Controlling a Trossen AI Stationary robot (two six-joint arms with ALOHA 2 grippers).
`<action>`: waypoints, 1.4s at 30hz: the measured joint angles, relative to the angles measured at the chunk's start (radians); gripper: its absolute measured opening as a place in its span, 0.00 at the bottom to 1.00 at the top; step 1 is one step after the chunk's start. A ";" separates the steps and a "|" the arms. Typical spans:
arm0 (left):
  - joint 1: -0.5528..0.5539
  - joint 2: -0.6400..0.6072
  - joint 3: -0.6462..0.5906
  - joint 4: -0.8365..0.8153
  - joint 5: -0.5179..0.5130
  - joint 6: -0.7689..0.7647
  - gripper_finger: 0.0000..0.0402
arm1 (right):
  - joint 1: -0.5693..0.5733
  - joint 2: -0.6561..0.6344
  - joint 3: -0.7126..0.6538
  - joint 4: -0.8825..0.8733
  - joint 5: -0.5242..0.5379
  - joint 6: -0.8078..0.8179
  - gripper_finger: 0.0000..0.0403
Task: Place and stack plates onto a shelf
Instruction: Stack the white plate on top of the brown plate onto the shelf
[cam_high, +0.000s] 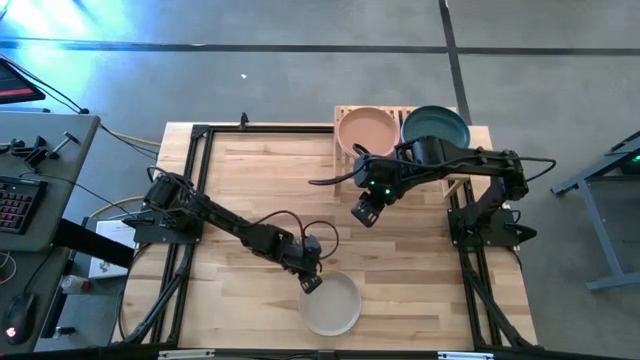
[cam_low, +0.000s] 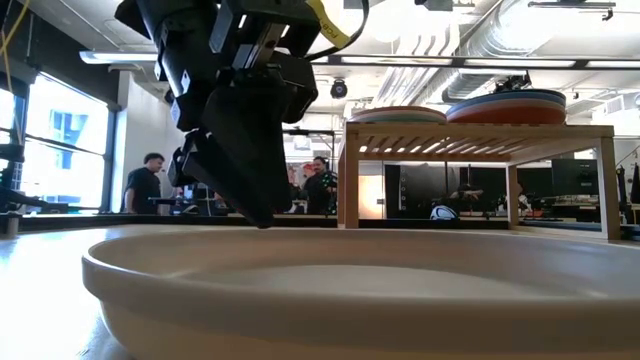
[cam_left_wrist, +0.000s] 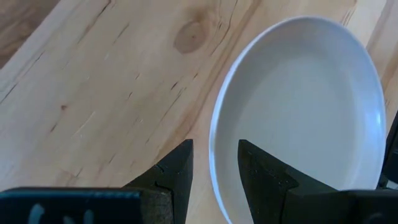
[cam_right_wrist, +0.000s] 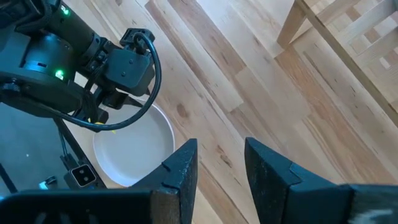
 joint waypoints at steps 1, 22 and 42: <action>0.000 0.000 0.000 0.000 0.000 0.000 0.29 | 0.000 0.000 0.000 0.000 0.000 0.000 0.27; -0.015 0.066 0.001 0.034 0.008 -0.050 0.29 | 0.000 0.000 0.000 0.003 0.004 0.016 0.27; -0.017 0.060 0.002 0.010 0.004 0.033 0.01 | 0.000 0.000 0.000 0.003 0.009 0.003 0.27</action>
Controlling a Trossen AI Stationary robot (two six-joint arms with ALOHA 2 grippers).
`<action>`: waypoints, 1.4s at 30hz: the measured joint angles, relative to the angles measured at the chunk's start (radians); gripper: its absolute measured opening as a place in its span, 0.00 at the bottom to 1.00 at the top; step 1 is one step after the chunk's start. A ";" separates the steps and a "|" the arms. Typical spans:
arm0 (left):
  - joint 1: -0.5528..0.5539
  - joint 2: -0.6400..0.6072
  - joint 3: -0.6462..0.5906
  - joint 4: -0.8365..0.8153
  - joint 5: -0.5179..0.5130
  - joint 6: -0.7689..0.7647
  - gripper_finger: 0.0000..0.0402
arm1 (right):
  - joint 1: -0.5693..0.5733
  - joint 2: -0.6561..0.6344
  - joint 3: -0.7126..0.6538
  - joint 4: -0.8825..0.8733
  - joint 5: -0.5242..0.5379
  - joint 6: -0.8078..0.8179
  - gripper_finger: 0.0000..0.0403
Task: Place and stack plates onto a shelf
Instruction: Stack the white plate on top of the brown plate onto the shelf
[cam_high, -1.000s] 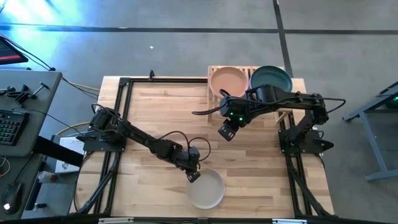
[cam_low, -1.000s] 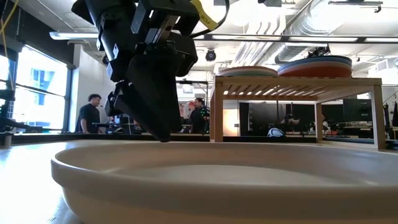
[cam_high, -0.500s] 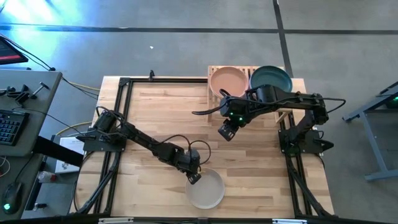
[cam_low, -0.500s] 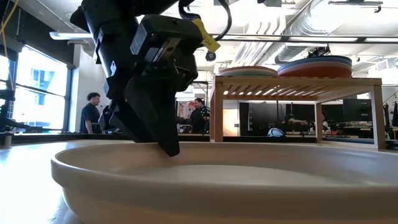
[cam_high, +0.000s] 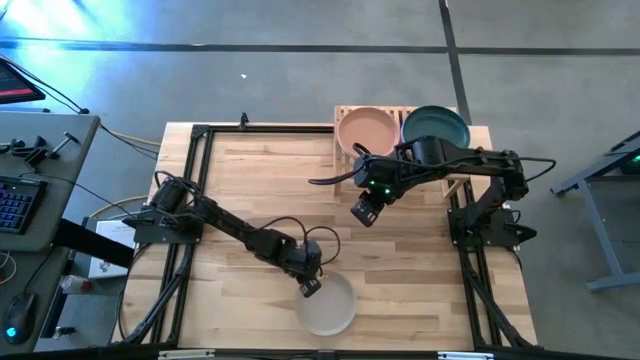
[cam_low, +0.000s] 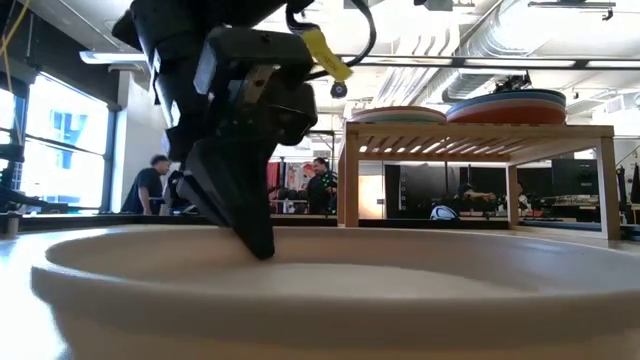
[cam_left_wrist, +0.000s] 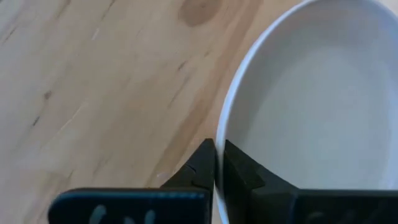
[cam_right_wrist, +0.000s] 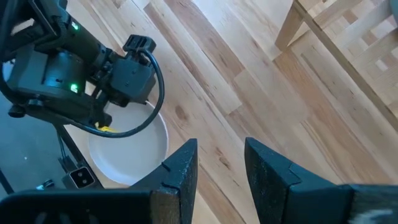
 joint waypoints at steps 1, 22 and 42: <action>0.002 -0.001 0.005 -0.004 0.001 0.007 0.01 | 0.000 0.000 0.000 0.000 0.000 -0.007 0.27; 0.202 -0.317 0.058 -0.370 -0.178 0.178 0.00 | -0.071 0.000 0.001 0.034 0.117 -0.148 0.27; 0.379 -0.594 0.057 -0.413 -0.475 0.348 0.00 | -0.199 0.000 0.001 0.124 0.072 -0.283 0.27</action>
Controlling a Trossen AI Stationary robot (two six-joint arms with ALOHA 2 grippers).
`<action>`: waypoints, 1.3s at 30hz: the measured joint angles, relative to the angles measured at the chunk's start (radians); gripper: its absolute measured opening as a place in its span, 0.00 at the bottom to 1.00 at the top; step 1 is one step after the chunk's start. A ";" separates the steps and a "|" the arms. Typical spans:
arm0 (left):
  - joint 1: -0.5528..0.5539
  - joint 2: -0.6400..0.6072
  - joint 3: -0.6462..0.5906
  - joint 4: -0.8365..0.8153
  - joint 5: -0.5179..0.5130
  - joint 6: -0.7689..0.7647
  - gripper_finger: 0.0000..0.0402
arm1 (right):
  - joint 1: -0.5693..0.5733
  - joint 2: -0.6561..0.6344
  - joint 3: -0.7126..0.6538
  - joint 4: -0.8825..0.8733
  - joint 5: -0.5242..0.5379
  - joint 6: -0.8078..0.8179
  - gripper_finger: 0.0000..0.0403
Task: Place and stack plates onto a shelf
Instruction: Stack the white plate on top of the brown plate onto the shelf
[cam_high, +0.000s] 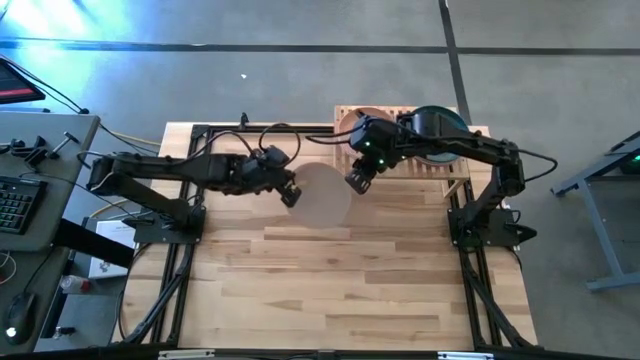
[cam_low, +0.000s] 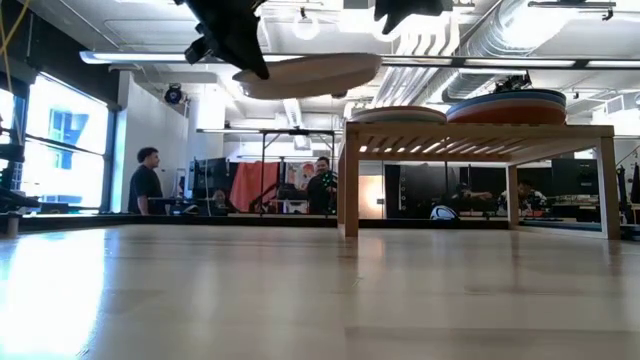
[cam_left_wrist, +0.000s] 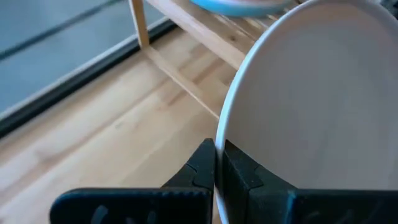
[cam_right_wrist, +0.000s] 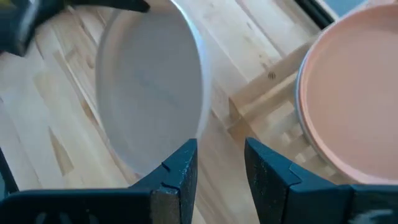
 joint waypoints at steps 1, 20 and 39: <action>0.002 -0.001 0.000 0.009 -0.009 0.011 0.00 | -0.002 0.000 0.000 0.009 0.001 -0.001 0.27; 0.027 0.001 0.000 0.236 -0.046 0.179 0.00 | -0.007 0.000 0.000 0.031 0.065 -0.023 0.27; 0.032 0.001 0.000 0.280 -0.012 0.232 0.06 | -0.020 0.047 -0.001 0.011 0.042 -0.108 0.02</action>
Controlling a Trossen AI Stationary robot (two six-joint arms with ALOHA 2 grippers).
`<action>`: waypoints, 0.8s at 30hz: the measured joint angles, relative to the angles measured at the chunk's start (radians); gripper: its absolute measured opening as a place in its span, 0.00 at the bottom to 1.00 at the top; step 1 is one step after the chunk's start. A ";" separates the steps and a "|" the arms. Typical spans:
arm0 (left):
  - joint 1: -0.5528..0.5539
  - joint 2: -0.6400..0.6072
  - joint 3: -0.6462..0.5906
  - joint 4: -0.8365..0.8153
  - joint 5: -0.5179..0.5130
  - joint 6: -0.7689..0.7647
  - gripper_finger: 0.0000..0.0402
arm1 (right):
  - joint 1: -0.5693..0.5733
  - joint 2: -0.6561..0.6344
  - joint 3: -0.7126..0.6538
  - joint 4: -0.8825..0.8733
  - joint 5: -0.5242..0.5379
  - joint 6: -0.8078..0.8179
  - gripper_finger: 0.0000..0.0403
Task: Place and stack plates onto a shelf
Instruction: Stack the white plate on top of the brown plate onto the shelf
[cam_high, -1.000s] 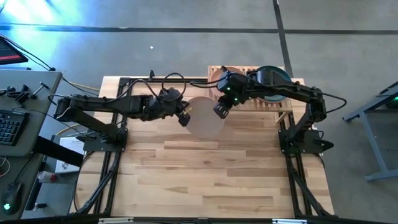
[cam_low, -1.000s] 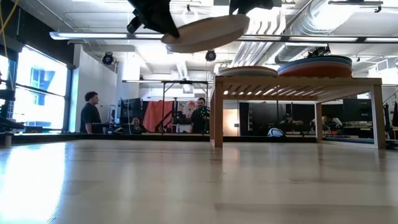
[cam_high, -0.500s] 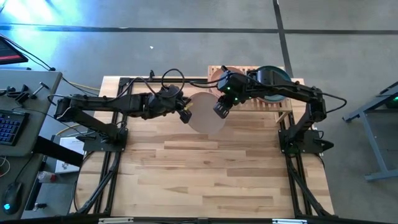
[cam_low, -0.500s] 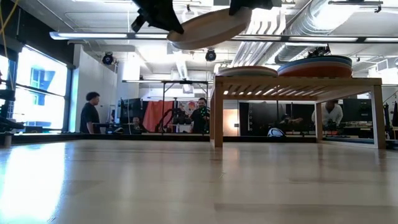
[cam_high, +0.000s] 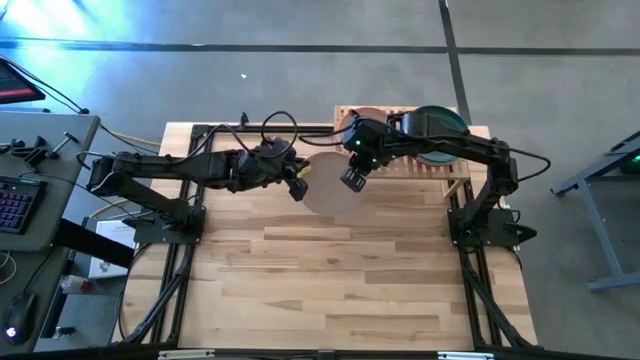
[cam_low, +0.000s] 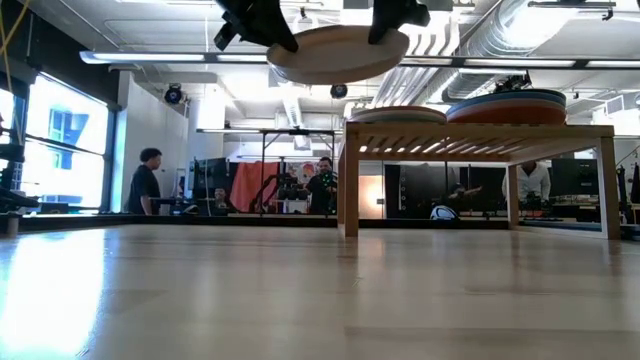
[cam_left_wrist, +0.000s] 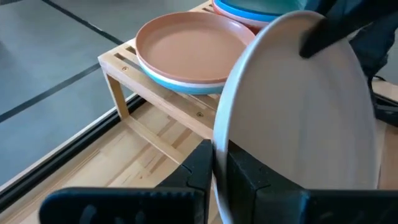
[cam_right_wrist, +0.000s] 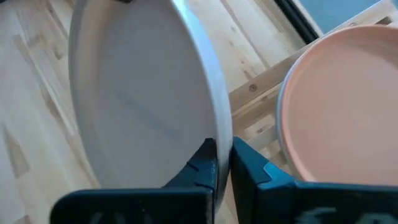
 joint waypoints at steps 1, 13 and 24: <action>0.000 0.000 0.000 0.000 0.001 0.000 0.06 | -0.001 0.000 0.000 0.001 0.001 -0.005 0.01; 0.043 0.000 0.000 -0.006 0.173 0.026 0.18 | -0.026 0.001 0.000 -0.008 -0.011 -0.025 0.00; 0.083 -0.014 0.000 0.000 0.208 -0.063 0.31 | -0.066 0.001 0.000 -0.061 -0.015 -0.073 0.00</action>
